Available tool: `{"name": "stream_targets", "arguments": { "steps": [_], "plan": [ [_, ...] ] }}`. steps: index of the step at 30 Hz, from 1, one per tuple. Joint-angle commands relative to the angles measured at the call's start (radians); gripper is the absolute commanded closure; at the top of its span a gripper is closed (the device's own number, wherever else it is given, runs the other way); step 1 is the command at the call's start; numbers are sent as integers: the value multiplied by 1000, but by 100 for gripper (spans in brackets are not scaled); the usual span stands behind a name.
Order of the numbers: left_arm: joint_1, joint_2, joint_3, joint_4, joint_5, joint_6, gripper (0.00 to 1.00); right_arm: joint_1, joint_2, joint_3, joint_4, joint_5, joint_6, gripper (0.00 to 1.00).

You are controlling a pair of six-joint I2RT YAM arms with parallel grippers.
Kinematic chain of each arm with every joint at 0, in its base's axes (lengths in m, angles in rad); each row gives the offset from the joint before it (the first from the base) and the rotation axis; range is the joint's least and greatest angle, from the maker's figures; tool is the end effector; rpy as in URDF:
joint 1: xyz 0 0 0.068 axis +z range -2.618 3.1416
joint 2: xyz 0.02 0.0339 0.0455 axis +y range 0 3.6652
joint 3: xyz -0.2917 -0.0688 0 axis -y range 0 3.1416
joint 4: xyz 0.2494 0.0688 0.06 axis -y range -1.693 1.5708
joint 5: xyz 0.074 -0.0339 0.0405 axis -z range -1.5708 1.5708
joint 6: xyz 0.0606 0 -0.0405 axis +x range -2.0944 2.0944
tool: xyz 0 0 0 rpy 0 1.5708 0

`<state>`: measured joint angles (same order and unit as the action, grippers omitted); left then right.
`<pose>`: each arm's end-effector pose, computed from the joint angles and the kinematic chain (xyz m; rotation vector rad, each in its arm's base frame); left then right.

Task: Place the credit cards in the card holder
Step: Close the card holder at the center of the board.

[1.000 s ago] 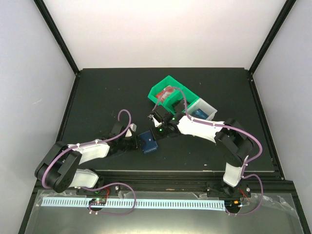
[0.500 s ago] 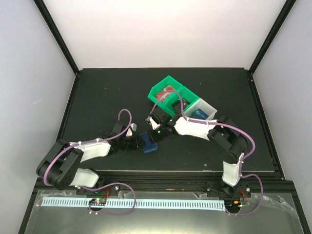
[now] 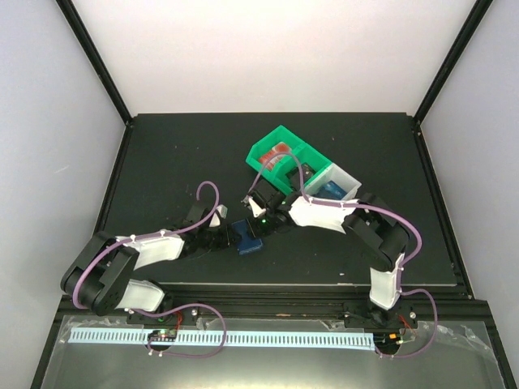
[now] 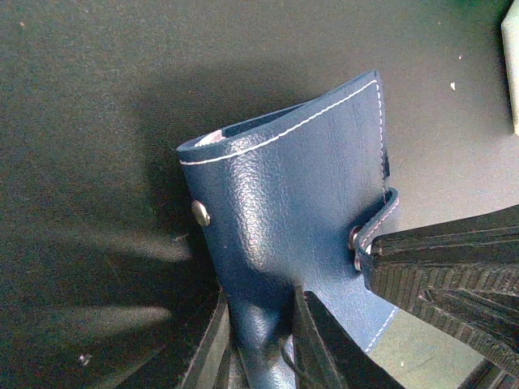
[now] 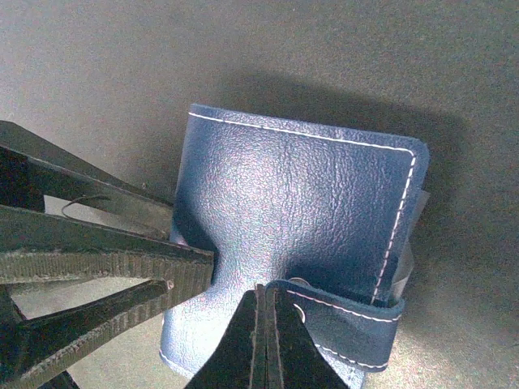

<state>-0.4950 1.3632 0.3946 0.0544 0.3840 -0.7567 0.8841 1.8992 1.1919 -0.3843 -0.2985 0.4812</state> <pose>0.1917 -0.1293 0.1243 -0.1730 2.6687 -0.9529 0.2420 0.3233 0.1561 -0.6740 2.7760 0.7730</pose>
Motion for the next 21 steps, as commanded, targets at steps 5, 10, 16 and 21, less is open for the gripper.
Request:
{"name": "stream_targets", "arguments": {
  "steps": [5,10,16,21],
  "plan": [
    [-4,18,-2,-121,-38,-7,79,3,-85,-71,109,68,42,99],
    [-5,24,8,-127,-36,-9,80,3,-90,-83,126,62,51,99],
    [-5,28,6,-125,-35,-8,81,3,-50,-59,122,16,35,99],
    [-4,40,4,-119,-27,-7,81,3,-22,-48,104,-4,24,99]
  ]
}}
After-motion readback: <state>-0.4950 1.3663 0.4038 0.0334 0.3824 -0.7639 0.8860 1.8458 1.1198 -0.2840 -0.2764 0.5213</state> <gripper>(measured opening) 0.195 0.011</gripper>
